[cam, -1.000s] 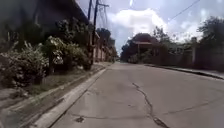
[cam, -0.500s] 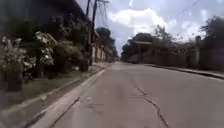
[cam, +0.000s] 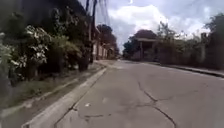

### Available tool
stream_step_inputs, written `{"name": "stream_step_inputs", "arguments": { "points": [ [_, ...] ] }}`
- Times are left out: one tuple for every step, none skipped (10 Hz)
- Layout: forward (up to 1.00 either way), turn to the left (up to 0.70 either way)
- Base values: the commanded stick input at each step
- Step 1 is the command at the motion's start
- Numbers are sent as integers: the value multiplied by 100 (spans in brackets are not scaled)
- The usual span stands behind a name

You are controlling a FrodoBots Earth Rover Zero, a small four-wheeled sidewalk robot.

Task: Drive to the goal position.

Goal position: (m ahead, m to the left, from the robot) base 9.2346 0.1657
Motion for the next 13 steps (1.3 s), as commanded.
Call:
{"name": "stream_step_inputs", "arguments": {
  "points": [
    [100,-7],
    [100,-9],
    [100,-9],
    [100,-7],
    [100,-5],
    [100,-2],
    [100,-4],
    [100,-14],
    [100,-14],
    [100,-13],
    [100,-12],
    [100,-11],
    [100,-9]
  ]
}}
